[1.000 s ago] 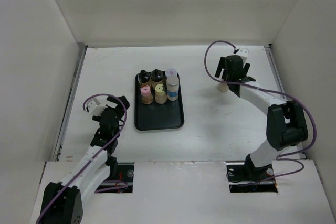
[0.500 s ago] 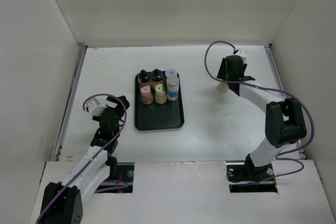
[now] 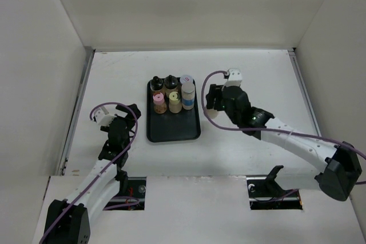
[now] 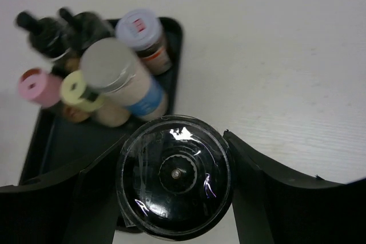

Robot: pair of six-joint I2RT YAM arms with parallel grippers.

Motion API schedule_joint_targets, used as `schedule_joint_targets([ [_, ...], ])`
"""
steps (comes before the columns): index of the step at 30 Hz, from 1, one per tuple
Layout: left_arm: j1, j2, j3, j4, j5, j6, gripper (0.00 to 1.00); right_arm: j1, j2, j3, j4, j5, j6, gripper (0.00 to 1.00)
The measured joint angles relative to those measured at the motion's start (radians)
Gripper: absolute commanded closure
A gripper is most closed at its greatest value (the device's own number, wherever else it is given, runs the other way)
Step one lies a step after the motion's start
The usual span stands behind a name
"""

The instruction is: Organize the condiment bottles

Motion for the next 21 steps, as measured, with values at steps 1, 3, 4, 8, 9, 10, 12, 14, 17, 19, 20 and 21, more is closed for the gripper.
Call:
schedule_joint_targets([
  [1, 0.0, -0.003, 0.0, 0.0, 0.0, 0.0, 0.0, 0.04, 0.0, 0.0, 0.0, 0.0, 0.011, 0.61],
  [3, 0.0, -0.013, 0.0, 0.0, 0.0, 0.0, 0.0, 0.122, 0.024, 0.006, 0.001, 0.001, 0.029, 0.61],
  [4, 0.002, -0.017, 0.0, 0.0, 0.0, 0.0, 0.0, 0.16, 0.051, 0.016, 0.002, 0.002, 0.036, 0.61],
  [8, 0.003, -0.022, -0.001, 0.0, 0.0, 0.0, 0.0, 0.269, 0.221, 0.1, 0.013, 0.0, 0.036, 0.61],
  [9, 0.003, -0.022, -0.002, 0.0, 0.0, 0.0, 0.0, 0.287, 0.268, 0.126, 0.018, -0.002, 0.034, 0.61],
  [10, 0.005, -0.023, -0.003, 0.0, 0.0, 0.0, 0.0, 0.301, 0.312, 0.151, 0.024, -0.004, 0.03, 0.61],
  [12, 0.006, -0.023, -0.003, 0.0, 0.0, 0.0, 0.0, 0.317, 0.386, 0.189, 0.047, -0.005, 0.016, 0.61],
  [14, 0.006, -0.023, -0.003, 0.0, 0.0, 0.0, 0.0, 0.328, 0.445, 0.218, 0.068, -0.003, -0.001, 0.61],
  [17, 0.006, -0.027, -0.003, 0.0, -0.001, 0.0, 0.0, 0.337, 0.51, 0.243, 0.103, 0.003, -0.02, 0.57],
  [19, 0.006, -0.027, -0.003, 0.0, -0.001, 0.0, 0.0, 0.341, 0.537, 0.249, 0.131, 0.018, -0.029, 0.49],
  [20, 0.006, -0.026, -0.003, 0.0, 0.0, 0.0, 0.0, 0.342, 0.546, 0.256, 0.14, 0.022, -0.032, 0.42],
  [21, 0.006, -0.026, -0.003, 0.0, -0.001, 0.0, 0.0, 0.344, 0.555, 0.259, 0.156, 0.026, -0.036, 0.34],
])
